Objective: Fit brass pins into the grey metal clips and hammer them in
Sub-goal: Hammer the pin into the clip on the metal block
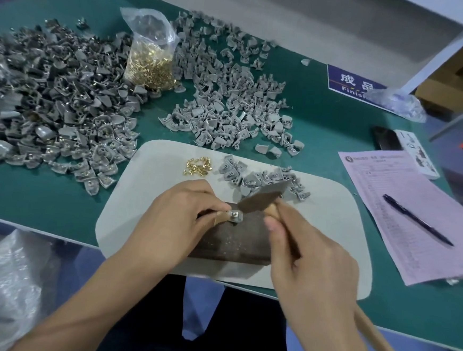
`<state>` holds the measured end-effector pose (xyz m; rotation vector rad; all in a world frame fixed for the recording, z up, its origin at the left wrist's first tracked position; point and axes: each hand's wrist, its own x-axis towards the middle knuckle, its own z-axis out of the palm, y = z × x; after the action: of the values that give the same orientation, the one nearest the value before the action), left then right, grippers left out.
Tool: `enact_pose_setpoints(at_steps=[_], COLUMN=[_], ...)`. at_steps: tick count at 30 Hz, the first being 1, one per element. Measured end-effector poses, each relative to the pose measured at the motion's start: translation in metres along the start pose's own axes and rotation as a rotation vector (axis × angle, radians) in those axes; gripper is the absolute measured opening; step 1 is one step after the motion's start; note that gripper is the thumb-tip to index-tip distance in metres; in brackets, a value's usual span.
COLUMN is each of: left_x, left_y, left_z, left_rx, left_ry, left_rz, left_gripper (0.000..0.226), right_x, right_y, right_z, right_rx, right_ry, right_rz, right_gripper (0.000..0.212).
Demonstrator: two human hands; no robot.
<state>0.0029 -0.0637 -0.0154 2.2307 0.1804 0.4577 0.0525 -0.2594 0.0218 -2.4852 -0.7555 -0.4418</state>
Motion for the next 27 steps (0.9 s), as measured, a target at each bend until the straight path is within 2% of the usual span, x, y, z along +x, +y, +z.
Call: enact_pose_setpoints(at_steps=[2,5,9,12,16,18,24,27], left_x=[0.001,0.001,0.001,0.001,0.001,0.001,-0.001,-0.001], left_y=[0.000,-0.001,0.000,0.000,0.001,0.000,-0.002,-0.003], left_z=[0.000,0.000,0.000,0.000,-0.001,0.000,0.001,0.001], left_rx=[-0.011,0.004,-0.001,0.015,0.004,0.001,0.021,0.089], left_ry=[-0.001,-0.009,0.009,-0.003,-0.008,-0.002,-0.006,0.004], left_rz=[-0.002,0.007,-0.016,-0.012,-0.034,-0.044,-0.077,-0.071], left_gripper=[0.008,0.011,0.009,0.011,0.009,0.008,0.007,0.009], right_x=[-0.001,-0.002,-0.002,-0.002,0.000,-0.002,-0.018,-0.023], right_y=[0.000,-0.003,-0.002,-0.004,0.013,0.025,0.064,0.069], right_z=[0.001,0.001,0.003,0.001,-0.005,-0.001,0.008,0.012], right_rx=[0.052,-0.033,0.086,-0.001,0.036,-0.034,-0.199,-0.246], right_ry=[0.046,-0.094,0.020,-0.100,0.015,0.043,-0.077,-0.129], right_rz=[0.020,-0.003,0.082,0.061,0.192,0.262,0.444,0.436], right_gripper=[0.033,0.034,0.033,0.032,0.033,0.030,0.038,0.035])
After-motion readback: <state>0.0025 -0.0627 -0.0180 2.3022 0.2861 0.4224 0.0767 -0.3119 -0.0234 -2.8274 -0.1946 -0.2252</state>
